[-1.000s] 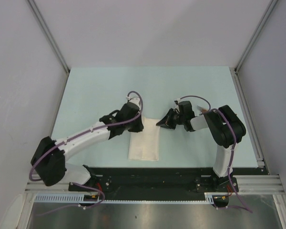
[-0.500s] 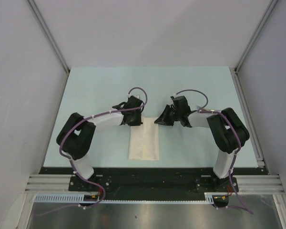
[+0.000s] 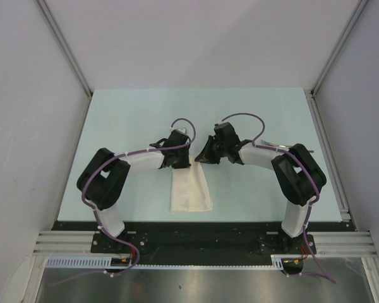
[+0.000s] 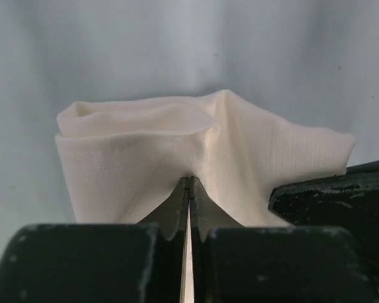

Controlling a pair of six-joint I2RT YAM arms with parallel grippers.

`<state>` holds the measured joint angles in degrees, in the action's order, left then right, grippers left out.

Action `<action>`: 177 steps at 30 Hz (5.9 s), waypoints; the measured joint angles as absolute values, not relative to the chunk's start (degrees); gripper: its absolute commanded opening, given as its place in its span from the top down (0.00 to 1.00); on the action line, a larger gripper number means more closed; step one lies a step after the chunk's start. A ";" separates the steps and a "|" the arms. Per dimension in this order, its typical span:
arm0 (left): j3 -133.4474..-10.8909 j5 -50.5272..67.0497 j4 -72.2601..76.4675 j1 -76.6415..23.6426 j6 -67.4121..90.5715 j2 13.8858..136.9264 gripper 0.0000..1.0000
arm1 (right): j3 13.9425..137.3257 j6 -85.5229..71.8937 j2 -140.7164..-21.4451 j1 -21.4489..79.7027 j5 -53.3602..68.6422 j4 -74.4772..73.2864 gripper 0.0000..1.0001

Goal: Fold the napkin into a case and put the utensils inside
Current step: Fold the 2/3-rectangle-folded napkin at the center of the board.

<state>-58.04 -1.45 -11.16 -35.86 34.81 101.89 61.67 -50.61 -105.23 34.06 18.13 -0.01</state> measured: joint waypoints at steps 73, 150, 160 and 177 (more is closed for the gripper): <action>-36.82 7.92 -14.46 -18.37 44.88 67.48 0.98 | 103.15 -65.28 -124.07 54.59 -29.98 -52.84 1.00; -26.79 28.51 -7.05 -9.58 47.57 69.65 0.77 | 101.75 -57.06 -125.34 52.62 -17.34 -41.15 0.87; -33.43 30.55 -6.61 -9.56 46.44 74.39 0.66 | 98.19 -59.44 -125.03 50.81 -9.41 -34.33 0.94; -38.20 30.57 -7.99 -13.93 42.61 83.37 0.47 | 92.49 -71.77 -123.35 48.73 -4.34 -28.62 0.92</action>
